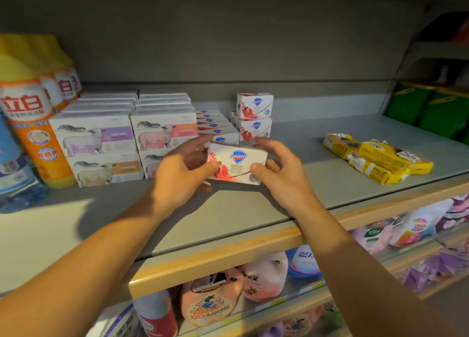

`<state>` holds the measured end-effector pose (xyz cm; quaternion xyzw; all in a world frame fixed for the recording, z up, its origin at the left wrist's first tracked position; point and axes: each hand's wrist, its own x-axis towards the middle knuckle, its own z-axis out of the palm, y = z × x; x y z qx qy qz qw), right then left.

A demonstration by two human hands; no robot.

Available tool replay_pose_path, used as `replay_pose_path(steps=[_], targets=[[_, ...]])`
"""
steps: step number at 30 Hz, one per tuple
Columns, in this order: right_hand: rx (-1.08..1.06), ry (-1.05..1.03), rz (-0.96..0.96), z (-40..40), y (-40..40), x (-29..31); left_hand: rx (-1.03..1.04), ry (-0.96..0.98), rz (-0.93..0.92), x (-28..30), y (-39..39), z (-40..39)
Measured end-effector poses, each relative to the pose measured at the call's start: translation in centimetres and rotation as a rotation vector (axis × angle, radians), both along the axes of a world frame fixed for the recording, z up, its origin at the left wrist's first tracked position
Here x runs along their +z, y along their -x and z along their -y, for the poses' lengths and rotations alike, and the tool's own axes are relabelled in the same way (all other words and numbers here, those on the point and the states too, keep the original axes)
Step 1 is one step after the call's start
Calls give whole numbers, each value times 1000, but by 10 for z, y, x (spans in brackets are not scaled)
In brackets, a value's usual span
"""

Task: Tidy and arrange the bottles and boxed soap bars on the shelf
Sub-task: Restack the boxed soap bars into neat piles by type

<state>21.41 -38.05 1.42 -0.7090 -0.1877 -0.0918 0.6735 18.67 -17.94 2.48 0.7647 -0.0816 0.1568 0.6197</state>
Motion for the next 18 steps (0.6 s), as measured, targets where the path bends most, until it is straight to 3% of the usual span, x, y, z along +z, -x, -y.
replay_pose_path(steps=[3, 6, 12, 18], targets=[[-73, 56, 74, 0, 1, -2, 73, -220, 213, 1, -2, -1], [-113, 105, 143, 0, 2, -3, 68, -208, 271, -1, -1, -2], [-140, 277, 213, -3, 0, -4, 119, -230, 174, -1, -3, -4], [-346, 544, 293, 11, -27, 1, 237, -612, 15, -6, -1, -2]])
